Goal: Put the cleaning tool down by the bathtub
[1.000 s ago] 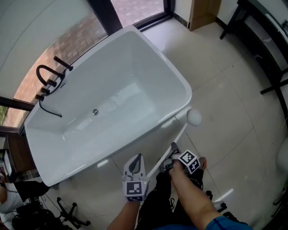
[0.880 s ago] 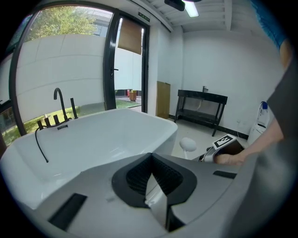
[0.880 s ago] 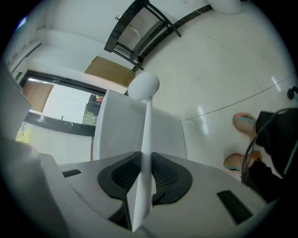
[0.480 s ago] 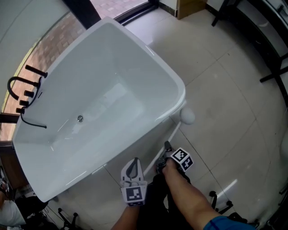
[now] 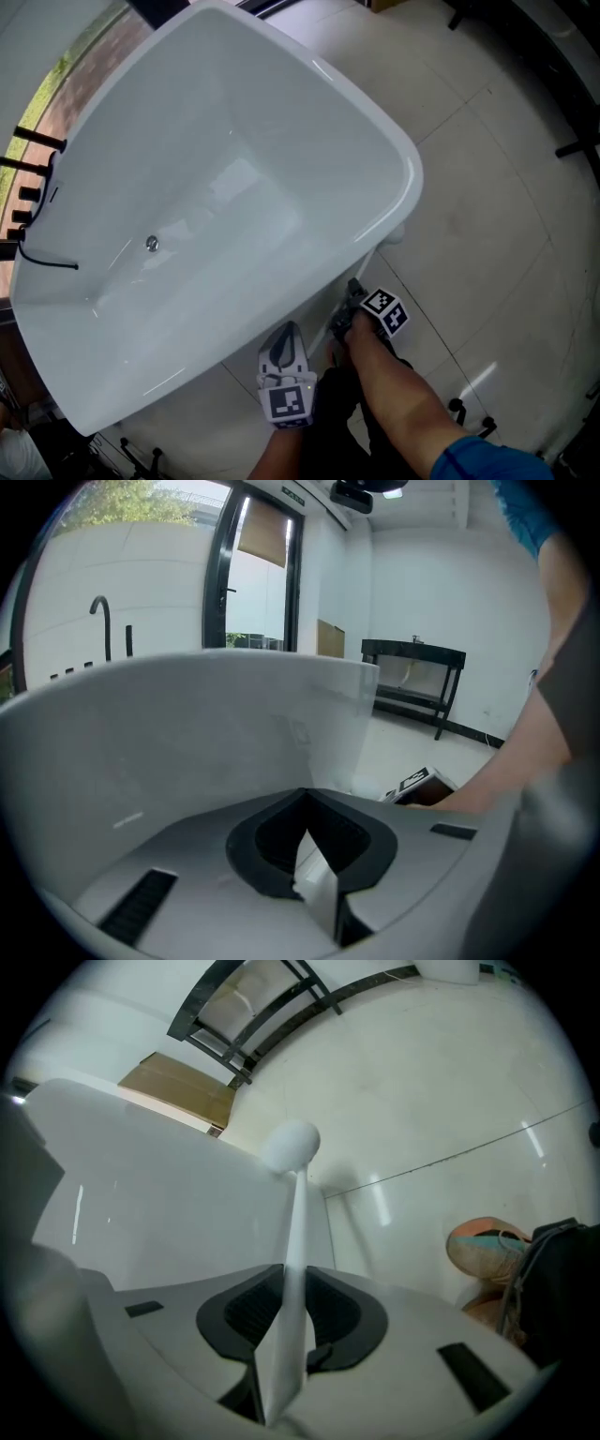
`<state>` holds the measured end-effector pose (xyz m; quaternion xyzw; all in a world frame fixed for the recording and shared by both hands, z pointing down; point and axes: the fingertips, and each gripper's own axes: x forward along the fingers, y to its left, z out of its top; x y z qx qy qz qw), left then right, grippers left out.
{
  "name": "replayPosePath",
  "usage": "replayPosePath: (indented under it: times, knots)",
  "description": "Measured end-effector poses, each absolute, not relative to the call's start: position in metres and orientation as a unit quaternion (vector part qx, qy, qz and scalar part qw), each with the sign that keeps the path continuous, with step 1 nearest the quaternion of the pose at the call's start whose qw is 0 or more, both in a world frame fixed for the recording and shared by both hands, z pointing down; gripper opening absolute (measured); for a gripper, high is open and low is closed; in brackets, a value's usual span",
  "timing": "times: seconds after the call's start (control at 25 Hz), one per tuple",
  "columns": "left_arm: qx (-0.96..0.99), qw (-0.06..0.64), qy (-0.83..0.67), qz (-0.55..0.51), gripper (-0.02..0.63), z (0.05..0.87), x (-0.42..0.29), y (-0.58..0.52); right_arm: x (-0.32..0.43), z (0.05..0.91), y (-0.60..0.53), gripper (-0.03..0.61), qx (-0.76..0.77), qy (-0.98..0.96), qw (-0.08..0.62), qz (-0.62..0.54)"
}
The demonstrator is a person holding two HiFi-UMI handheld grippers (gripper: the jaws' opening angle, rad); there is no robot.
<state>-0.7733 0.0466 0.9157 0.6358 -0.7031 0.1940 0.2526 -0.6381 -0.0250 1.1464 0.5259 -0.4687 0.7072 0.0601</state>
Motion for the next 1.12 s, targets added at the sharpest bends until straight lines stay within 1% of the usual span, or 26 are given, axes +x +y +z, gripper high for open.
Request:
replayPosePath:
  times: [0.12, 0.32, 0.36, 0.48, 0.6, 0.64, 0.76, 0.84, 0.96, 1.12]
  knots:
    - [0.647, 0.257, -0.693, 0.187, -0.005, 0.927, -0.771, 0.048, -0.655, 1.174, -0.024, 0.100, 0.520, -0.456, 0.075, 0.718]
    - [0.643, 0.280, -0.688, 0.190, -0.005, 0.934, -0.764, 0.049, -0.680, 1.202, -0.027, 0.114, 0.470, -0.474, 0.140, 0.732]
    - [0.643, 0.283, -0.687, 0.189, -0.005, 0.934, -0.762, 0.049, -0.682, 1.201, -0.029, 0.122, 0.463, -0.485, 0.155, 0.726]
    - [0.646, 0.294, -0.679, 0.186, -0.005, 0.928, -0.749, 0.047, -0.680, 1.185, -0.037, 0.182, 0.444, -0.511, 0.174, 0.715]
    - [0.655, 0.307, -0.664, 0.189, -0.005, 0.908, -0.734, 0.049, -0.665, 1.150, -0.035, 0.179, 0.423, -0.533, 0.177, 0.711]
    - [0.659, 0.312, -0.657, 0.193, -0.005, 0.898, -0.729, 0.053, -0.656, 1.134, -0.031, 0.158, 0.417, -0.542, 0.180, 0.707]
    - [0.669, 0.324, -0.635, 0.208, -0.005, 0.857, -0.714, 0.067, -0.610, 1.072, -0.015, 0.036, 0.407, -0.590, 0.214, 0.664]
    - [0.677, 0.327, -0.623, 0.215, -0.005, 0.825, -0.705, 0.074, -0.576, 1.022, -0.006, -0.006, 0.402, -0.632, 0.251, 0.614]
    - [0.685, 0.324, -0.615, 0.218, -0.005, 0.779, -0.695, 0.074, -0.544, 0.948, -0.004, -0.008, 0.392, -0.681, 0.278, 0.553]
    - [0.684, 0.326, -0.619, 0.207, -0.005, 0.722, -0.693, 0.066, -0.540, 0.852, -0.012, -0.007, 0.372, -0.741, 0.269, 0.490]
